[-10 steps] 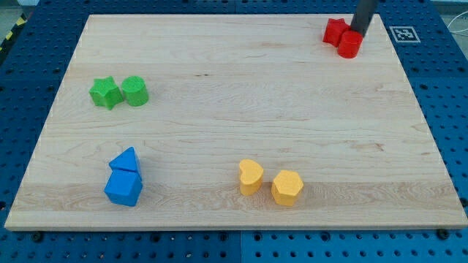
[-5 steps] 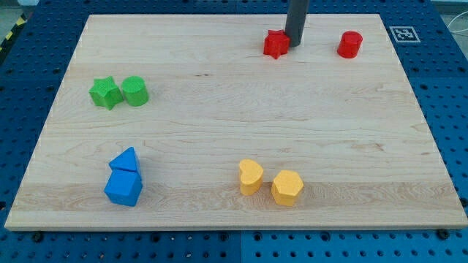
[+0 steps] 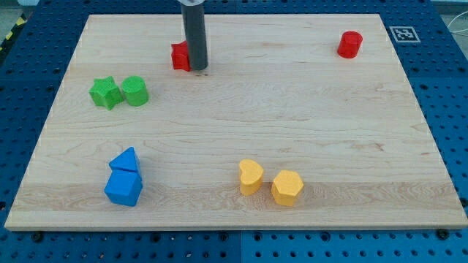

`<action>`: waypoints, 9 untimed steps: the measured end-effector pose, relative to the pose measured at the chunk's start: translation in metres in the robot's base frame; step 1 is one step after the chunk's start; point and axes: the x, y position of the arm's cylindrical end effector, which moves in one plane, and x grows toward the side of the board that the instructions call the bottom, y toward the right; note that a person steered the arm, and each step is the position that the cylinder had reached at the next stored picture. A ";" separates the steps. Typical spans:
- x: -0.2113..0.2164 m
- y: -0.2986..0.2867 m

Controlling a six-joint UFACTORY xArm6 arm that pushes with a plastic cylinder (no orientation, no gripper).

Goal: Move the red star towards the top left

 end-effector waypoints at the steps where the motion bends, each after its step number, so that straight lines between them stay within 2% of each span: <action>1: 0.000 -0.003; 5: -0.001 -0.018; 9: -0.049 -0.080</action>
